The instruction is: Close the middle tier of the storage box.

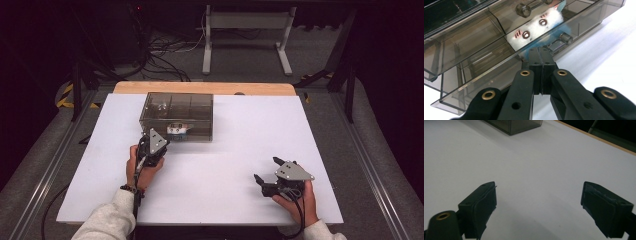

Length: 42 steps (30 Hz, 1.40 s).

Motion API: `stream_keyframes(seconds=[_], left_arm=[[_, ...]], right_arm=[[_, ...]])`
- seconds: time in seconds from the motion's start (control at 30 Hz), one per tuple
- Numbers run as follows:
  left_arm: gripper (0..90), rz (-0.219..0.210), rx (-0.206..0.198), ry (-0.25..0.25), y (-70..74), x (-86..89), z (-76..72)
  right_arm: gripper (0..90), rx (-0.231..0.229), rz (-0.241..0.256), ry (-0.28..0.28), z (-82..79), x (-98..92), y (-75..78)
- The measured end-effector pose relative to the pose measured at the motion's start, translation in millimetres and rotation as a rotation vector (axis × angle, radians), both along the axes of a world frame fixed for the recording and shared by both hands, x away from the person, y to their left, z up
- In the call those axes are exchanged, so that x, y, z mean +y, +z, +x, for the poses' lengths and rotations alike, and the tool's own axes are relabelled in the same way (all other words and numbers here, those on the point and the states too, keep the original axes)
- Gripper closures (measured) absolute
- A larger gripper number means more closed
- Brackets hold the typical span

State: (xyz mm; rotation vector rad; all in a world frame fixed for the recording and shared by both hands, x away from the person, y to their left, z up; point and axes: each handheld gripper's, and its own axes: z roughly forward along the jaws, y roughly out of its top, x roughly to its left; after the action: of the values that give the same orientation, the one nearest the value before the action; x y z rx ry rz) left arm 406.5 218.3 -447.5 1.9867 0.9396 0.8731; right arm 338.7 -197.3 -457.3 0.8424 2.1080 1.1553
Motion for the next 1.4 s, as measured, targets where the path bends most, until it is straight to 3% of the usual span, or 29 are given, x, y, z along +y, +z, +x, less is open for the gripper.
stream_keyframes(seconds=[0.67,1.4], left_arm=[[89.9,0.000,0.021,-0.008,2.7,1.2,9.8],[89.9,0.012,0.007,0.014,5.6,0.1,18.5]], right_arm=[[13.7,0.001,-0.004,-0.001,0.2,0.5,-0.7],[13.7,0.009,-0.004,-0.001,0.4,1.1,-1.6]])
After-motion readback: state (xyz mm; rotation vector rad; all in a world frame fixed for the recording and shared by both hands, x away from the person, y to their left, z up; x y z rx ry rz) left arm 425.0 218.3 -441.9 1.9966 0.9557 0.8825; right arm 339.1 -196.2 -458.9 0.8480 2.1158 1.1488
